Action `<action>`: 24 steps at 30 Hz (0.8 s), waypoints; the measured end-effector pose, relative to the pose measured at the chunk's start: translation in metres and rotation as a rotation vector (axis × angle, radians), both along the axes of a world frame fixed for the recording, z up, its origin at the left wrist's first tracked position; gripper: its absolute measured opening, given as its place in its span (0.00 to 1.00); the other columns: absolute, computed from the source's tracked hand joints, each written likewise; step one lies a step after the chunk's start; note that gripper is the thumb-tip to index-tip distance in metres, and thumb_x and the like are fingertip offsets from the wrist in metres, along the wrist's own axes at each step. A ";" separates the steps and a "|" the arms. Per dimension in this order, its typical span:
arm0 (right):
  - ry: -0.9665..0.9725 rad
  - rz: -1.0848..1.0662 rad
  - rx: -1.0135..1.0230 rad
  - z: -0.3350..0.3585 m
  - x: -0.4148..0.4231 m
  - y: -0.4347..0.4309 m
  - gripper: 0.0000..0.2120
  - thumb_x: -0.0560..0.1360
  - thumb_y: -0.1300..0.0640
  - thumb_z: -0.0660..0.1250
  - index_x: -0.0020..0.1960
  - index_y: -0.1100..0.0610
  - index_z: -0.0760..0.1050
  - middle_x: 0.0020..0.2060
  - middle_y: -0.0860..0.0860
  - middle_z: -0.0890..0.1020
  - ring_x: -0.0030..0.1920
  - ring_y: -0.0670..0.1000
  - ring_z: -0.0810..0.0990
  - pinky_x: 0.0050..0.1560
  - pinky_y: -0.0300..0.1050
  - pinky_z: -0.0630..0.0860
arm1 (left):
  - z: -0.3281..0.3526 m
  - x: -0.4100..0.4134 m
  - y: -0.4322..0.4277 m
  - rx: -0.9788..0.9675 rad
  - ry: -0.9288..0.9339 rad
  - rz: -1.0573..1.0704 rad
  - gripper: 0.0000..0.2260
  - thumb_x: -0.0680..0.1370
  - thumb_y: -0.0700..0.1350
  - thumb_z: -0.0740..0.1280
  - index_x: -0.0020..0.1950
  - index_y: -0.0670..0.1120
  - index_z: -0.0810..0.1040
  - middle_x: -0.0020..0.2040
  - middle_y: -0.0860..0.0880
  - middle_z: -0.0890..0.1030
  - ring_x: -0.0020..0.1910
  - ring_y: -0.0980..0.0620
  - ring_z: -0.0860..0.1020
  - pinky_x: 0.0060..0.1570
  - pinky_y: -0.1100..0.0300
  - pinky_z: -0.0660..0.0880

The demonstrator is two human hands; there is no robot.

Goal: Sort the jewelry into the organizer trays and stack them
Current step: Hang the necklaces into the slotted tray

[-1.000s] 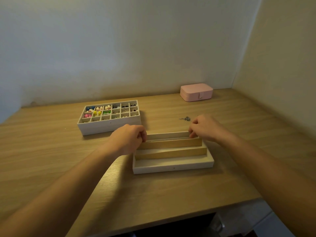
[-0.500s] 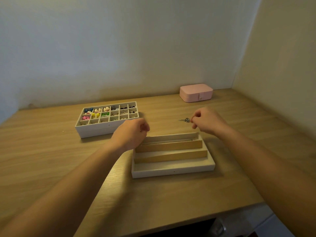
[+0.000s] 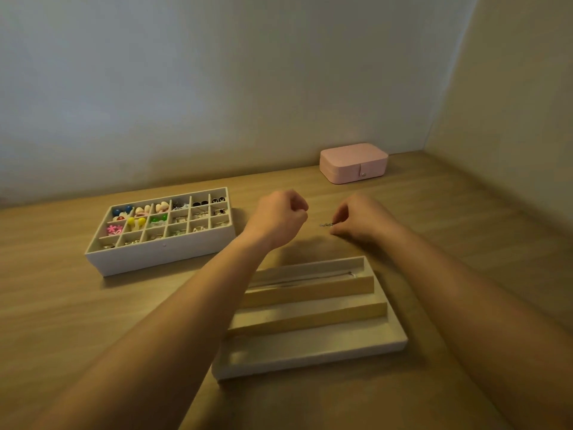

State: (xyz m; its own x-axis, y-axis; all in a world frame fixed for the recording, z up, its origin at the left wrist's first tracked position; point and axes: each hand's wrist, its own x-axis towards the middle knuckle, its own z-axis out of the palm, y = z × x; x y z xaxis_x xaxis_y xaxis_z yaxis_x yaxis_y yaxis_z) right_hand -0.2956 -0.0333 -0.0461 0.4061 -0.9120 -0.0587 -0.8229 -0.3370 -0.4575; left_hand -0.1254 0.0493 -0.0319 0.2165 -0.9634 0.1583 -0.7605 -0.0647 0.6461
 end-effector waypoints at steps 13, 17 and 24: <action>-0.349 0.045 -0.128 0.012 -0.008 0.005 0.04 0.81 0.56 0.69 0.49 0.51 0.82 0.44 0.46 0.84 0.43 0.45 0.81 0.46 0.42 0.77 | 0.006 -0.001 0.010 -0.067 0.243 0.001 0.07 0.77 0.39 0.68 0.50 0.50 0.82 0.47 0.53 0.83 0.48 0.54 0.80 0.44 0.65 0.73; -0.593 0.120 0.021 0.030 -0.007 0.029 0.04 0.81 0.58 0.68 0.49 0.52 0.81 0.42 0.50 0.85 0.41 0.47 0.85 0.38 0.38 0.80 | 0.007 0.002 0.024 -0.116 0.285 -0.028 0.08 0.77 0.40 0.71 0.53 0.51 0.82 0.49 0.54 0.84 0.50 0.54 0.82 0.53 0.58 0.79; -0.781 0.248 0.041 0.036 0.010 0.054 0.03 0.80 0.61 0.69 0.49 0.56 0.82 0.37 0.51 0.85 0.37 0.49 0.84 0.37 0.41 0.81 | 0.011 -0.008 0.051 -0.128 0.624 -0.206 0.16 0.74 0.35 0.74 0.61 0.43 0.79 0.48 0.46 0.87 0.48 0.52 0.85 0.48 0.62 0.81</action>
State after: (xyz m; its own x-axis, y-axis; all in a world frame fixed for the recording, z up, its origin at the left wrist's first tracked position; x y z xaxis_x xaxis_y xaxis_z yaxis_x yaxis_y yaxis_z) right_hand -0.2858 0.0203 -0.0096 0.5334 -0.7936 0.2927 -0.1661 -0.4375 -0.8837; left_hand -0.1330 0.0999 -0.0208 0.1181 -0.9768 0.1788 -0.2307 0.1482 0.9617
